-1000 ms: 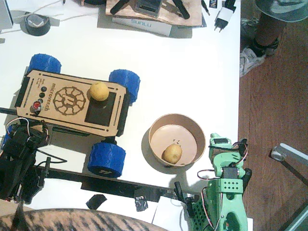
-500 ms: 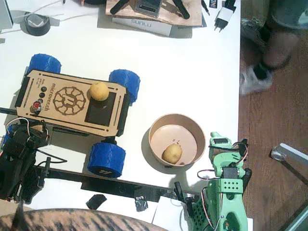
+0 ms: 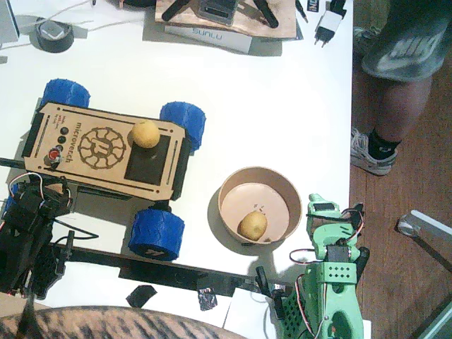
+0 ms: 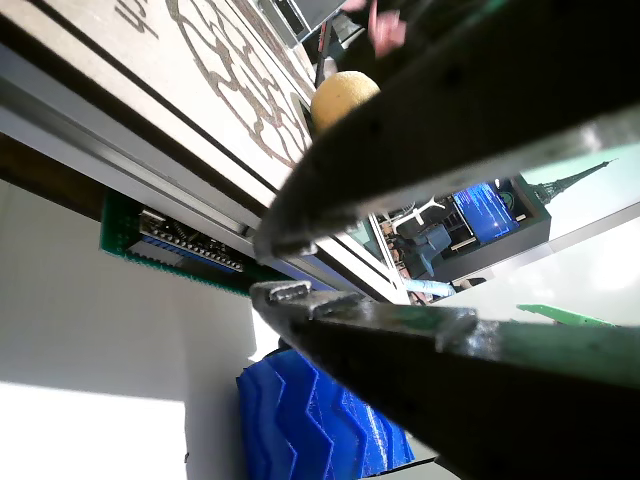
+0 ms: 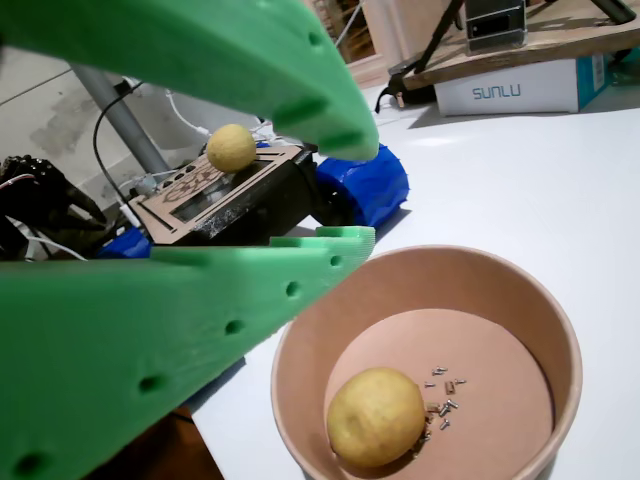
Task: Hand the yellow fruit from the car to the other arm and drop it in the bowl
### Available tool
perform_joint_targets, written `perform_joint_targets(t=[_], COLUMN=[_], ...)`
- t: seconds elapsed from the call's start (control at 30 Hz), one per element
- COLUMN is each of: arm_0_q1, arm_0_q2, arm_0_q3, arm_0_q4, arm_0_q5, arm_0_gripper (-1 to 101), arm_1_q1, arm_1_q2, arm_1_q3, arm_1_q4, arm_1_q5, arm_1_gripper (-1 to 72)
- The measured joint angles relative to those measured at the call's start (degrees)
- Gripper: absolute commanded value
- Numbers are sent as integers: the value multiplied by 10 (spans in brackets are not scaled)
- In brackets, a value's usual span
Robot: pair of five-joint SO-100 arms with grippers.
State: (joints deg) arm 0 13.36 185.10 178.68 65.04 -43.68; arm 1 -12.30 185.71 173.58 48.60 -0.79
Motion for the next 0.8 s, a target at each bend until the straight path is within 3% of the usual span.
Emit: perform_joint_targets(t=[0.3, 0.5, 0.63, 0.8], arm_0_q1=[0, 0, 0, 0], arm_0_q2=[0, 0, 0, 0], arm_0_q3=[0, 0, 0, 0], arm_0_q4=[0, 0, 0, 0], arm_0_q5=[0, 0, 0, 0], arm_0_gripper=[6, 133, 51, 39], arm_1_q1=[0, 0, 0, 0], arm_1_q2=[0, 0, 0, 0], arm_1_q3=[0, 0, 0, 0], arm_1_q4=[0, 0, 0, 0], arm_1_q5=[0, 0, 0, 0], arm_1_gripper=[16, 3, 3, 3])
